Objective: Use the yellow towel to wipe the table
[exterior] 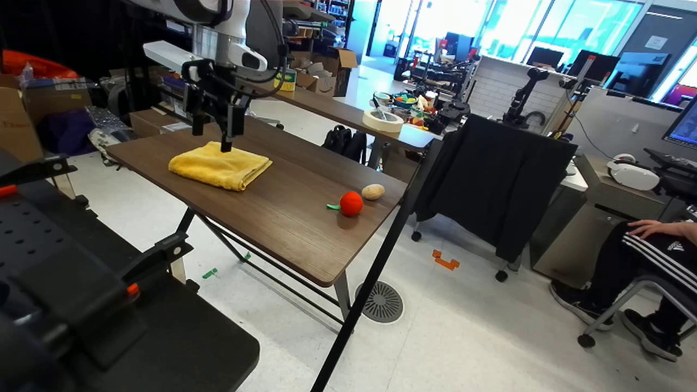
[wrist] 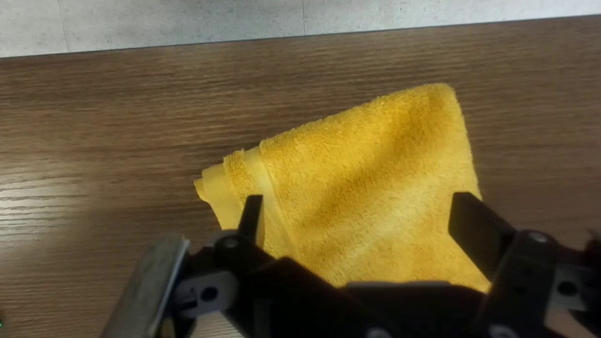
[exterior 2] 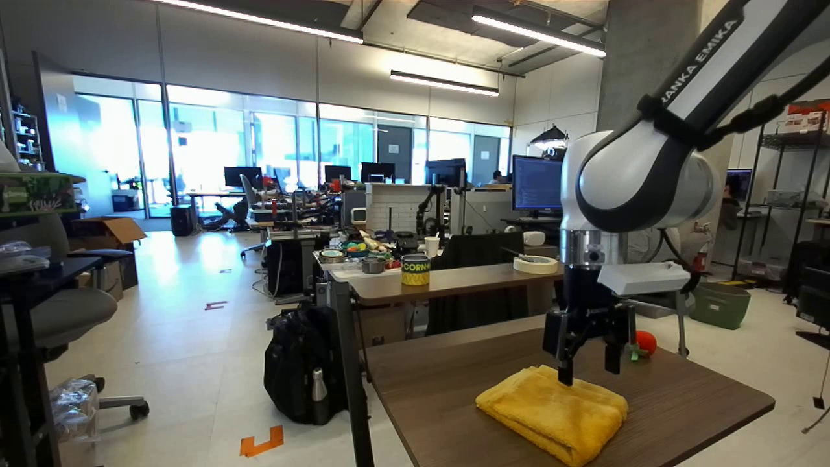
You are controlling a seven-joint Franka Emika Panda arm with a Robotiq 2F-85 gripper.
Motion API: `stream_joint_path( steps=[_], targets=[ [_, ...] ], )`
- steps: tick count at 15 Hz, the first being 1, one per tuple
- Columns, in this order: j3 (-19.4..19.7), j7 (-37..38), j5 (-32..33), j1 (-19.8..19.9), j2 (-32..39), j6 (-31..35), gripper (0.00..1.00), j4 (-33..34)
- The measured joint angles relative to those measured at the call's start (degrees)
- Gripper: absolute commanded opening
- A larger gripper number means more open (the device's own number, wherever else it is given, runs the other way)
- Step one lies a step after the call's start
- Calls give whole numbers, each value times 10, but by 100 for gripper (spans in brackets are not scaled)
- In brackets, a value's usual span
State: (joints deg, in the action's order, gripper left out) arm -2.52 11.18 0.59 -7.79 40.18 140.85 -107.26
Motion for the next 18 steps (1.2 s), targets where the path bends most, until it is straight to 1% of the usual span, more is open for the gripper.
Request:
stream_joint_path(
  steps=[3,7,10,13,15,18],
  targets=[
    [12,17,1,-13,58,7,100,51],
    [11,30,-2,-28,134,8,100,125],
    [12,37,-11,-27,164,12,100,160],
    [22,47,-35,-4,178,49,100,168],
    [31,48,-56,28,182,72,100,165],
    [41,48,-69,76,178,78,100,146]
  ],
)
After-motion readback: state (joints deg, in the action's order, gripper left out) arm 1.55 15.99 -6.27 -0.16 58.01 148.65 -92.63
